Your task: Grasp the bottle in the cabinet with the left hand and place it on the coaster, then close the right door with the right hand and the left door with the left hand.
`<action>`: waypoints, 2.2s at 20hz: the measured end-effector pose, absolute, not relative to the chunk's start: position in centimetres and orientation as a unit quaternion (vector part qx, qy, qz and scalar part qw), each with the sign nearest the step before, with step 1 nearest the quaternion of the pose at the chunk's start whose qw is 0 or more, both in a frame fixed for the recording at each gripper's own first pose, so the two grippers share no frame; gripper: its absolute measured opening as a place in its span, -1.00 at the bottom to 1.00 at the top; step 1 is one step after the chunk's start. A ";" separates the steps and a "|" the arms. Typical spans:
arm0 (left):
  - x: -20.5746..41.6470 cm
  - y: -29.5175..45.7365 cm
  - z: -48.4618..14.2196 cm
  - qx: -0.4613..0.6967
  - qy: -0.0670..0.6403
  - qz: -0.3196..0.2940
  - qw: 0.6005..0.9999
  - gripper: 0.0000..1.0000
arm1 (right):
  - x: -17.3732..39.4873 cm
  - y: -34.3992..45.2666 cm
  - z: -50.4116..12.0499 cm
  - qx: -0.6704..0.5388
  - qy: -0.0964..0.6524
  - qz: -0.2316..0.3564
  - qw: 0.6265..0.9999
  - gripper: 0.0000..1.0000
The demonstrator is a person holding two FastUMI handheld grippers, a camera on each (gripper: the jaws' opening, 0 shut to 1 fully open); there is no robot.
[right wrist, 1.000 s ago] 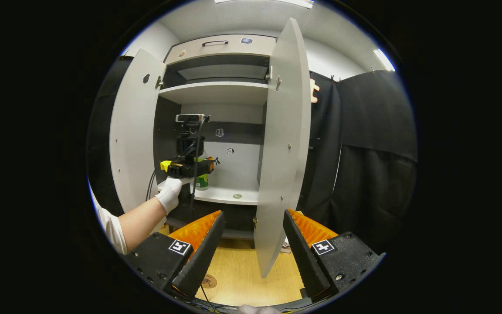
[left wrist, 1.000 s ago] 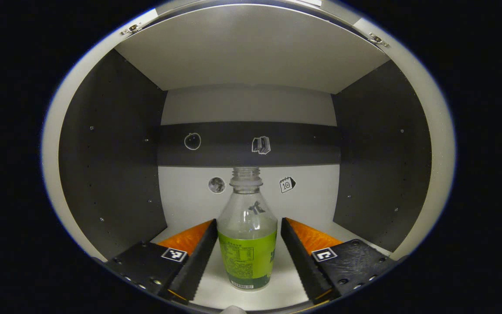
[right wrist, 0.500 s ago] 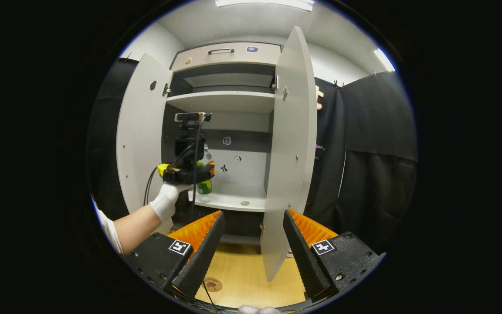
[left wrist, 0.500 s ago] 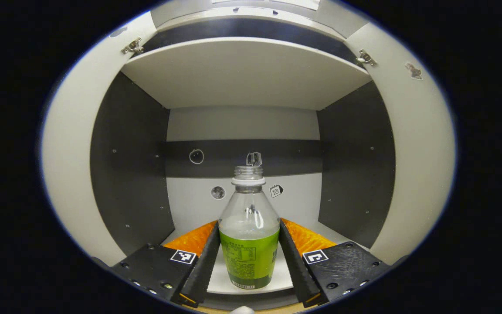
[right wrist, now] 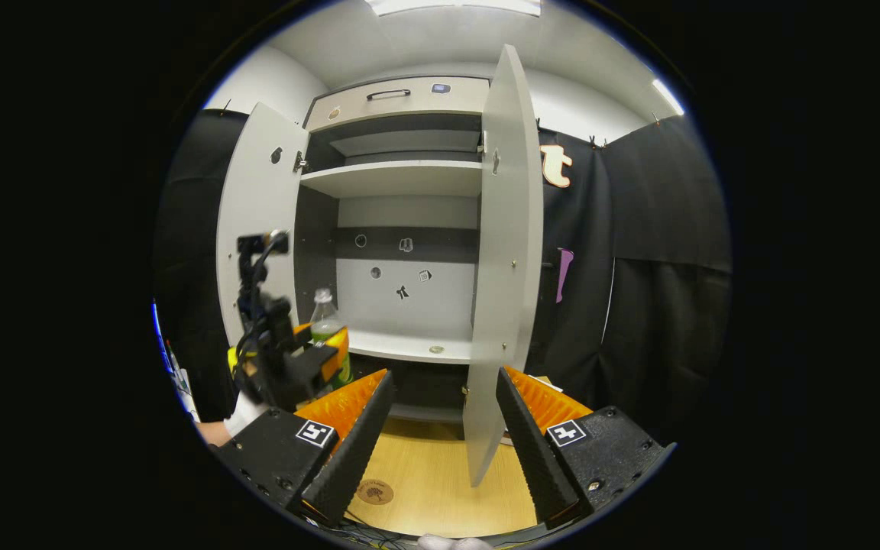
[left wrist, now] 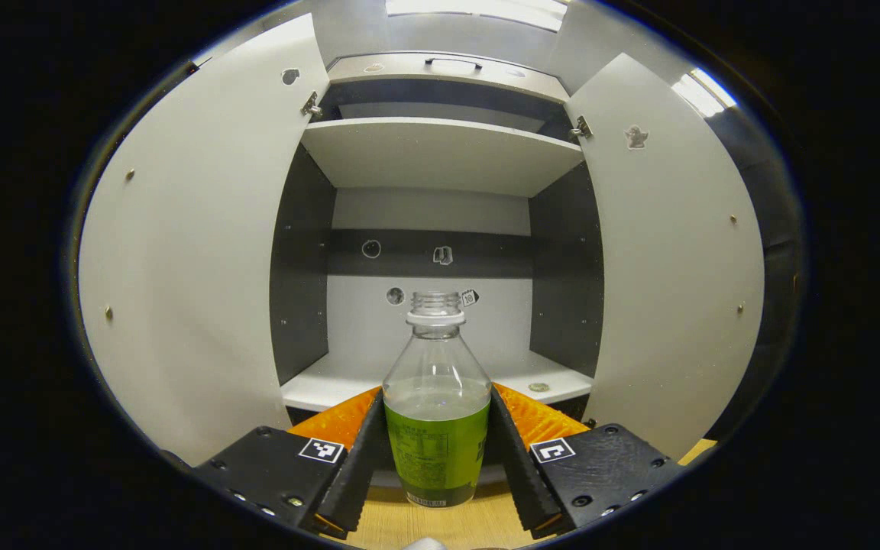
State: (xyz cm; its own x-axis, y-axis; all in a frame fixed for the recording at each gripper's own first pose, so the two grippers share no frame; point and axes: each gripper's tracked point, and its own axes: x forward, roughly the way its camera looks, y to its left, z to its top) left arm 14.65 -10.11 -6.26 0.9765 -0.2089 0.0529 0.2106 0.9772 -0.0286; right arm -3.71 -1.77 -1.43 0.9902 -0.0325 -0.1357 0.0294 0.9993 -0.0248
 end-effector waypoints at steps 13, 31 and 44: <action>6.2 -15.1 -20.8 -0.028 0.002 -0.194 0.981 0.48 | -3.9 -4.5 -3.4 -0.038 0.111 -0.030 0.993 0.67; 5.1 -17.0 -30.8 0.001 0.019 -0.254 0.967 0.53 | -4.6 -3.6 -5.6 -0.080 0.141 -0.020 0.987 0.67; 4.8 -16.8 -22.5 0.008 -0.030 -0.236 0.971 0.92 | -6.2 -4.7 -5.5 -0.064 0.134 -0.033 0.988 0.67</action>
State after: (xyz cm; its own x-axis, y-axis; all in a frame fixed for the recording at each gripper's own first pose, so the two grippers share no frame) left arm 4.83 -16.80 -22.48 0.8865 -0.4595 0.0540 0.4586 0.8882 0.0290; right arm -6.16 -4.65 -5.48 0.9618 -0.0815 -0.2615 0.0473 0.9898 -0.1346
